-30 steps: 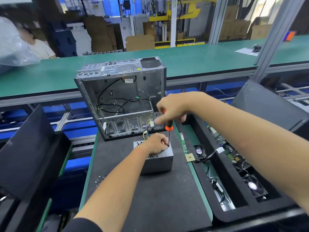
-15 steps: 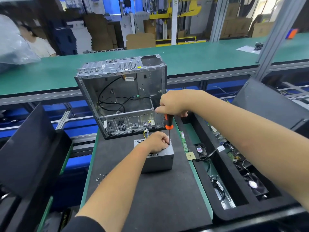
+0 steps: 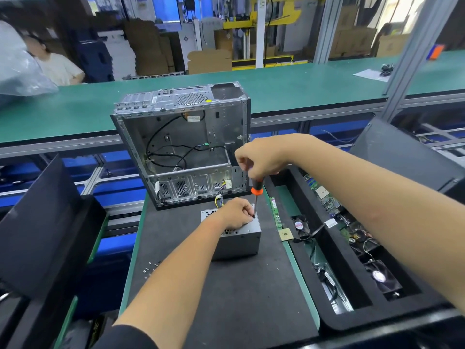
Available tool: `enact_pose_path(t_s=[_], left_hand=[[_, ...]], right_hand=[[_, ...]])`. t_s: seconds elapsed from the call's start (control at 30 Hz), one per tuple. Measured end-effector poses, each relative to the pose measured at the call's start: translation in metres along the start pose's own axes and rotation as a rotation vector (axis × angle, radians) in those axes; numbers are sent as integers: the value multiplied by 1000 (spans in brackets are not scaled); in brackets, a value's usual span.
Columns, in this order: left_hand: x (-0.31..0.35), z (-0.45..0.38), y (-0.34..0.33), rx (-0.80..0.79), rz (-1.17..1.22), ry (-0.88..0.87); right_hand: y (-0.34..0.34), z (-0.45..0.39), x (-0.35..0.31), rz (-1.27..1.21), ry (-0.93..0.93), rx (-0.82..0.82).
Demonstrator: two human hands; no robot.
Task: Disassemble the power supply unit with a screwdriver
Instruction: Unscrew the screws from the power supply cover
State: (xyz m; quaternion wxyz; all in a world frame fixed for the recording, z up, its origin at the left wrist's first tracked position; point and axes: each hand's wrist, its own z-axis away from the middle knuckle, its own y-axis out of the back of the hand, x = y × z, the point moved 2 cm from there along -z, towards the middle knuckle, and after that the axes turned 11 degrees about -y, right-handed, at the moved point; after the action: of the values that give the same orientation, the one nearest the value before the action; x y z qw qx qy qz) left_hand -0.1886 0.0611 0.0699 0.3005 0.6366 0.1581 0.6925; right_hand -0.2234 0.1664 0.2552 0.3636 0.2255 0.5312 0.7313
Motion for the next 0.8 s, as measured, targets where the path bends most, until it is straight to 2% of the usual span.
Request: enact_pose_path(t_s=[0.1, 0.17, 0.3, 0.5, 0.7, 0.8], left_hand=[[0, 1, 0, 1, -7, 3], [0, 0, 0, -2, -9, 2], [0, 0, 0, -12, 2, 0], [3, 1, -1, 2, -20, -9], [1, 0, -2, 5, -21, 4], [1, -1, -3, 6, -15, 5]], right_hand=[[1, 6, -4, -16, 58, -30], [-1, 4, -4, -6, 10, -21], [-5, -1, -3, 195, -53, 88], [-2, 5, -3, -38, 105, 7], [-6, -3, 2, 36, -64, 77], [-5, -3, 4, 23, 21, 93]])
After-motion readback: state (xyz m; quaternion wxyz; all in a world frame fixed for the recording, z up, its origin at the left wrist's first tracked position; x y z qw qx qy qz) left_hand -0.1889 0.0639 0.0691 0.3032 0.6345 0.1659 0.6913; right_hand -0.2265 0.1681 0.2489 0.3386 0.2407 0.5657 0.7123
